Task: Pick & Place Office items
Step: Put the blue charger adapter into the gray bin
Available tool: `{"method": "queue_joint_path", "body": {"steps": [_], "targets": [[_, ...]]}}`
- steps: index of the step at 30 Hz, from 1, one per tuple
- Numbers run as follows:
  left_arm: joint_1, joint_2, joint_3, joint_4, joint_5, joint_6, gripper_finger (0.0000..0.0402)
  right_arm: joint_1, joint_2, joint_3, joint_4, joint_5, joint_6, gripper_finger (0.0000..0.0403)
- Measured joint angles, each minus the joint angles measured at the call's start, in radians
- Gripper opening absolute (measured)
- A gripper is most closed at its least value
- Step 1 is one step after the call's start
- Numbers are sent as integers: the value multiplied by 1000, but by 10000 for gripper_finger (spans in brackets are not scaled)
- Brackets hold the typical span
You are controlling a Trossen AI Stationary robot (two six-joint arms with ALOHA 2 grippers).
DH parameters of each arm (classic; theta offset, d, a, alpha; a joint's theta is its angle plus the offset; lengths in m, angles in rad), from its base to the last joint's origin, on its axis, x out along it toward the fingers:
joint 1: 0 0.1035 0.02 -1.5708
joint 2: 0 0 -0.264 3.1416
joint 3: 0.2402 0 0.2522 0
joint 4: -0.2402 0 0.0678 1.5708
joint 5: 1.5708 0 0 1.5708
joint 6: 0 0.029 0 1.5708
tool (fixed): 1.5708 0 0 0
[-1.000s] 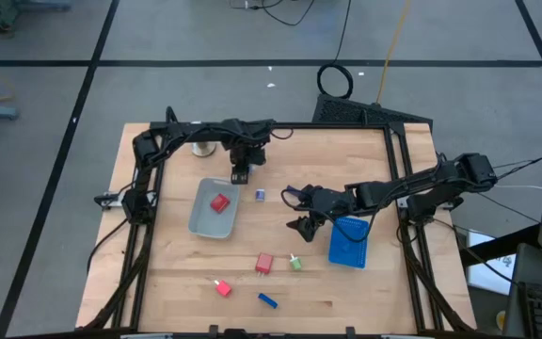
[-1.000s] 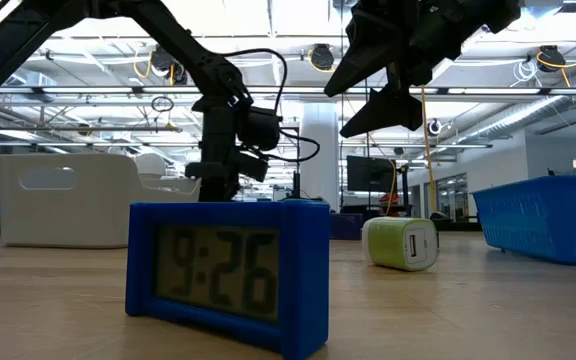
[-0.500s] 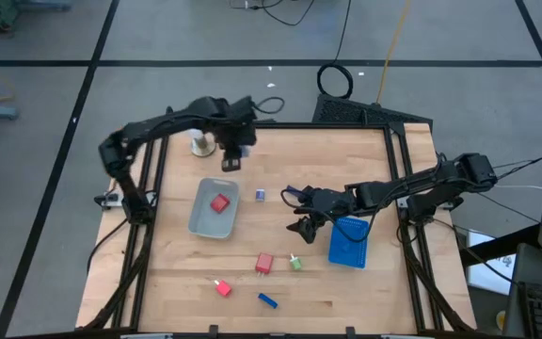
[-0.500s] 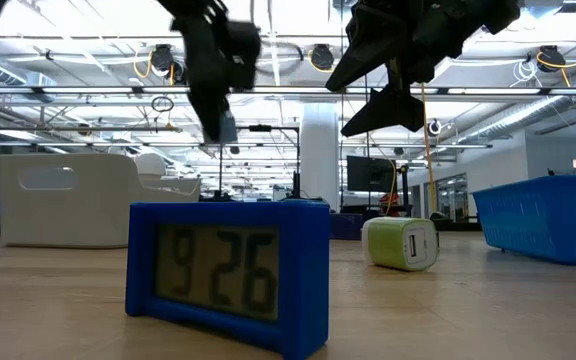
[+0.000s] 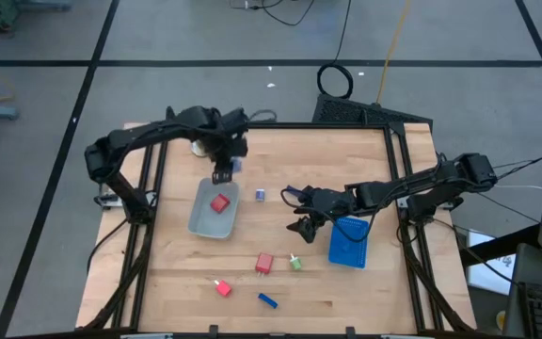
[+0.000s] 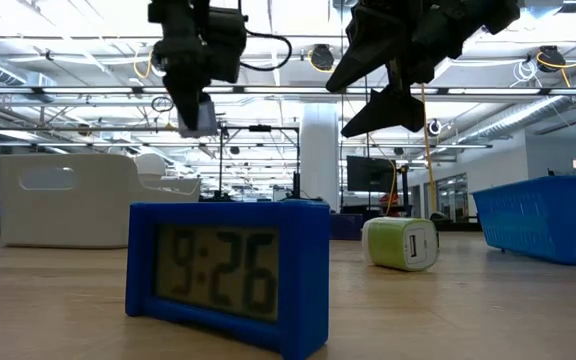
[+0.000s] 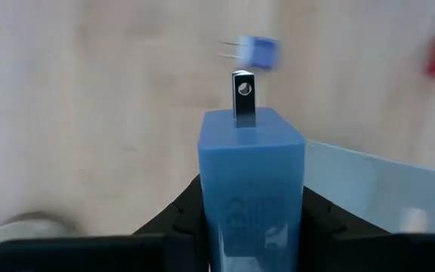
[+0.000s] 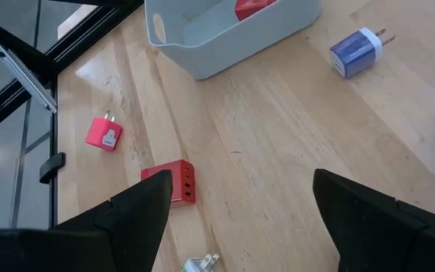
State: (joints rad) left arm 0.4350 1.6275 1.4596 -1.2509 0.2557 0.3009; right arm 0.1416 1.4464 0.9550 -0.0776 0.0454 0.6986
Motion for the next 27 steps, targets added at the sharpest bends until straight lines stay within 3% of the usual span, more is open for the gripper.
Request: {"method": "queue_joint_path", "body": {"steps": [7,11,19,27], "targets": [[-160,-109,-99,4,-12,-115,113,15,0,0,-2,1,23,311],[-223,-211,-238,116,-64,-192,113,18,0,0,-1,3,23,311],[-221,-319,-577,304,-70,-310,113,18,0,0,-1,2,34,311],[-221,-322,-662,427,-82,-322,124,18,0,0,1,-22,50,311]]}}
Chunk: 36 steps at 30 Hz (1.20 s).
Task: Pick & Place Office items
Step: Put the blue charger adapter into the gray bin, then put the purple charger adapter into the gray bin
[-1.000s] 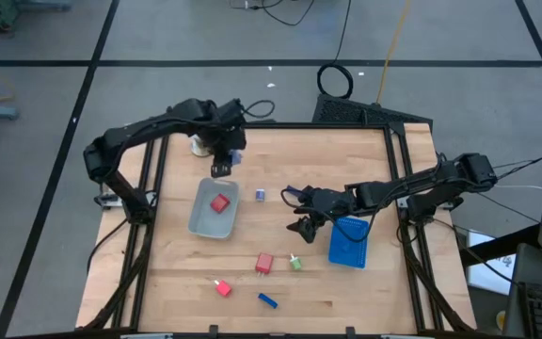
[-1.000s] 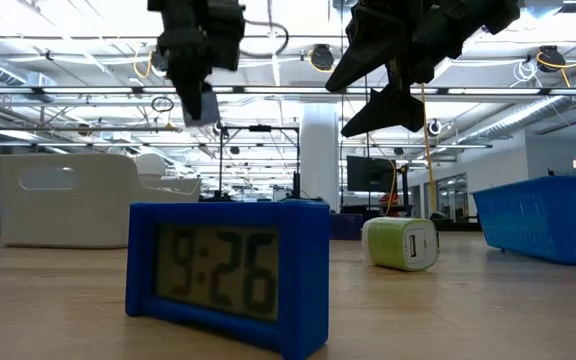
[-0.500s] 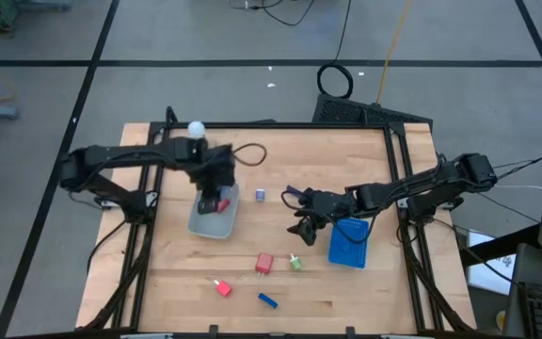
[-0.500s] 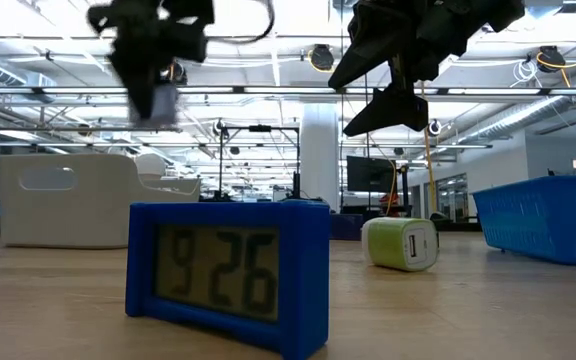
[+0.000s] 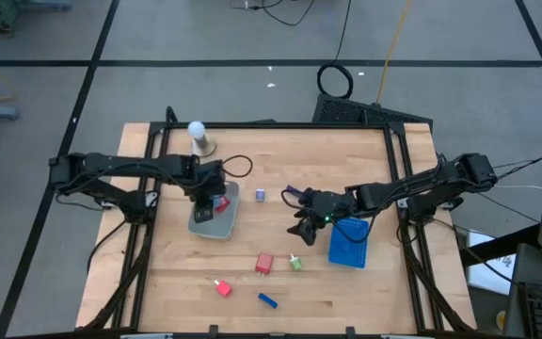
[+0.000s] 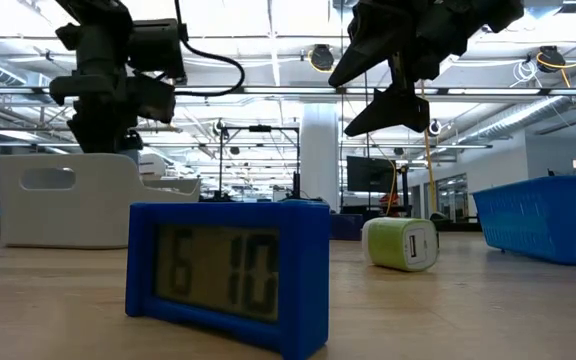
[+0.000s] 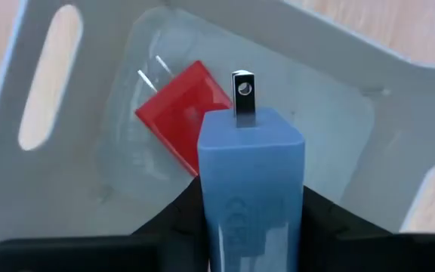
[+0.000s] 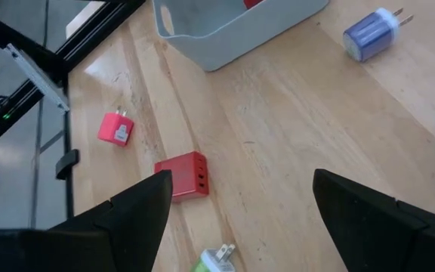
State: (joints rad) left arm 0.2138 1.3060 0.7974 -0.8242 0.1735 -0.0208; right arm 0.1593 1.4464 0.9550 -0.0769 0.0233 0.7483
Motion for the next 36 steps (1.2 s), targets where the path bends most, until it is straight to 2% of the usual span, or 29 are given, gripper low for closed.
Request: {"method": "queue_joint_path", "body": {"steps": [7,13,18,26,30,36], "targets": [[2,0,0,38,-41,-5,228,0,0,0,11,-2,0,311],[2,7,0,44,-70,-18,274,0,0,0,28,-1,-7,311],[2,7,0,38,-61,-44,282,0,0,0,58,-1,-11,311],[0,6,33,-6,29,-87,269,0,0,0,55,-1,-9,311],[0,6,117,-64,42,-84,274,0,0,0,54,-1,-8,311],[0,6,303,-150,-31,4,290,0,0,0,50,0,-5,311]]}}
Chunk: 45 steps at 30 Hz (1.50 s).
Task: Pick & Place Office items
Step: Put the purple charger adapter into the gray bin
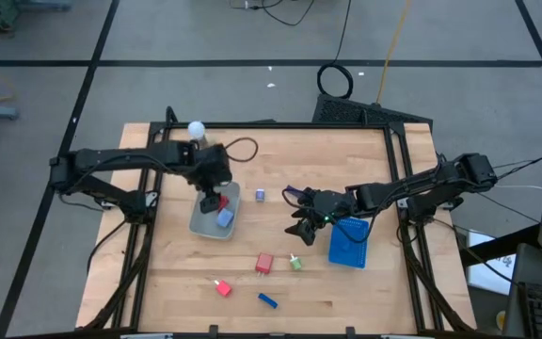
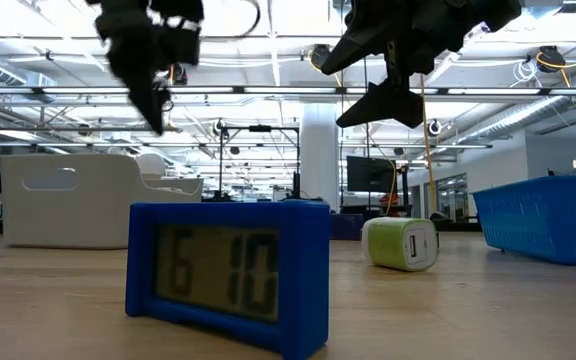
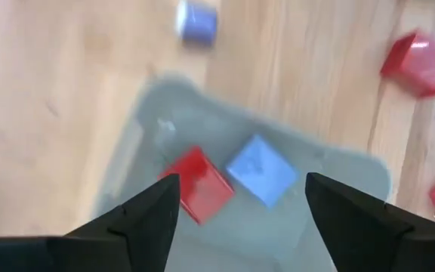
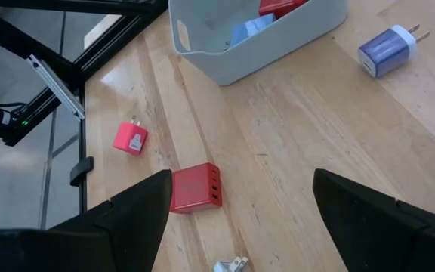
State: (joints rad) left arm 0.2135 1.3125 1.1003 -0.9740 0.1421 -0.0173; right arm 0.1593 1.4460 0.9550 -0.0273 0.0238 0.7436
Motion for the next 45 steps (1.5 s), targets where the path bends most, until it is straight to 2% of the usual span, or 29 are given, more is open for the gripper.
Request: {"method": "queue_joint_path", "body": {"steps": [7,14,21,31,45], "targets": [[45,23,160,13,-65,107,294,0,0,0,1,-12,36,311],[97,94,255,2,-60,173,292,1,0,0,1,-29,49,311],[101,212,350,-26,-56,228,292,2,0,0,1,-29,41,311],[114,382,370,-90,-25,306,292,2,0,0,1,-29,19,311],[115,544,370,-1,60,321,292,4,0,0,1,-29,-4,311]]}}
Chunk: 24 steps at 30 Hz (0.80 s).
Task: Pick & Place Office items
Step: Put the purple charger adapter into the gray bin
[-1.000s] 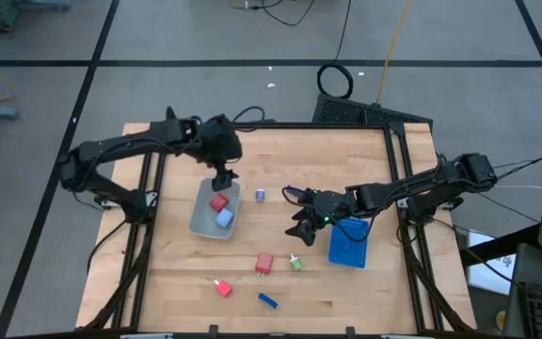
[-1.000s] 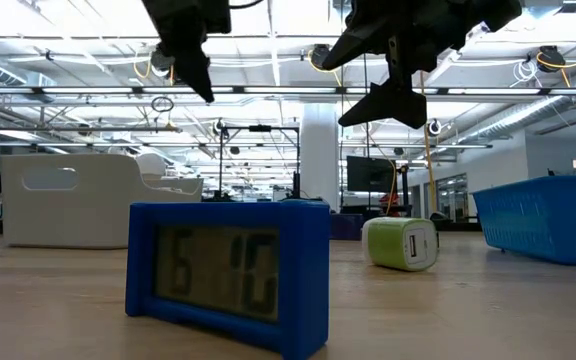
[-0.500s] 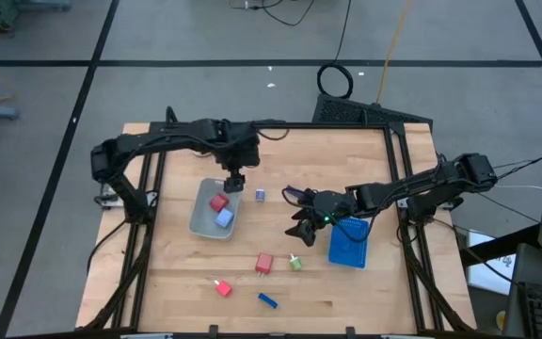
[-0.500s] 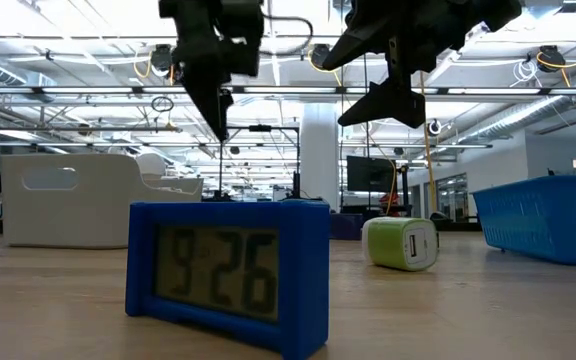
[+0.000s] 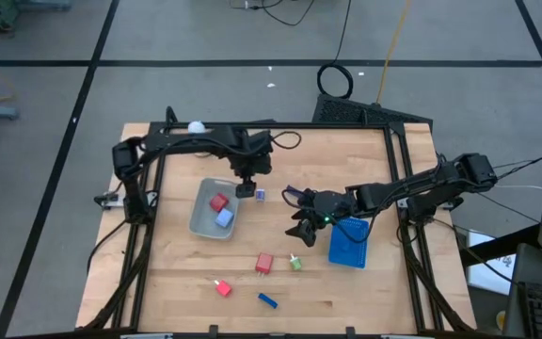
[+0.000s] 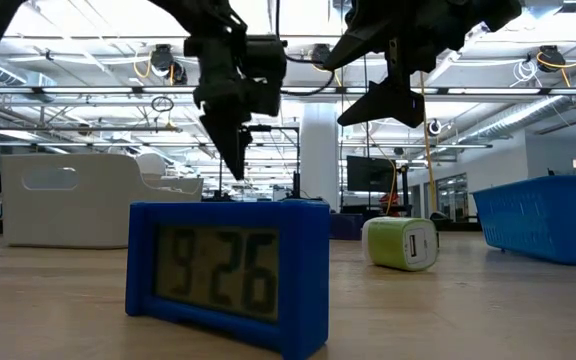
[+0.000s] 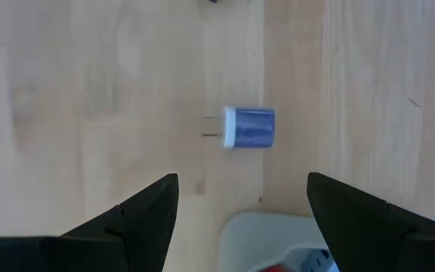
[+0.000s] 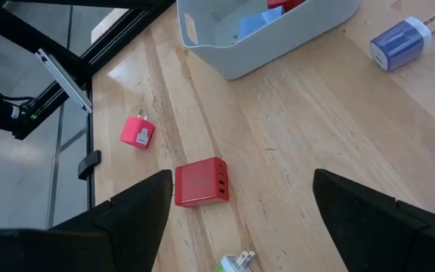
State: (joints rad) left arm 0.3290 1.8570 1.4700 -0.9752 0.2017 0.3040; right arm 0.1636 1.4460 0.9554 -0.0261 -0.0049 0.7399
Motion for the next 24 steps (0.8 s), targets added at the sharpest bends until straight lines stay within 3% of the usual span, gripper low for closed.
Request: {"method": "queue_joint_path", "body": {"steps": [24], "targets": [[-3,68,0,119,-11,-30,292,42,0,0,0,1,-4,311]]}}
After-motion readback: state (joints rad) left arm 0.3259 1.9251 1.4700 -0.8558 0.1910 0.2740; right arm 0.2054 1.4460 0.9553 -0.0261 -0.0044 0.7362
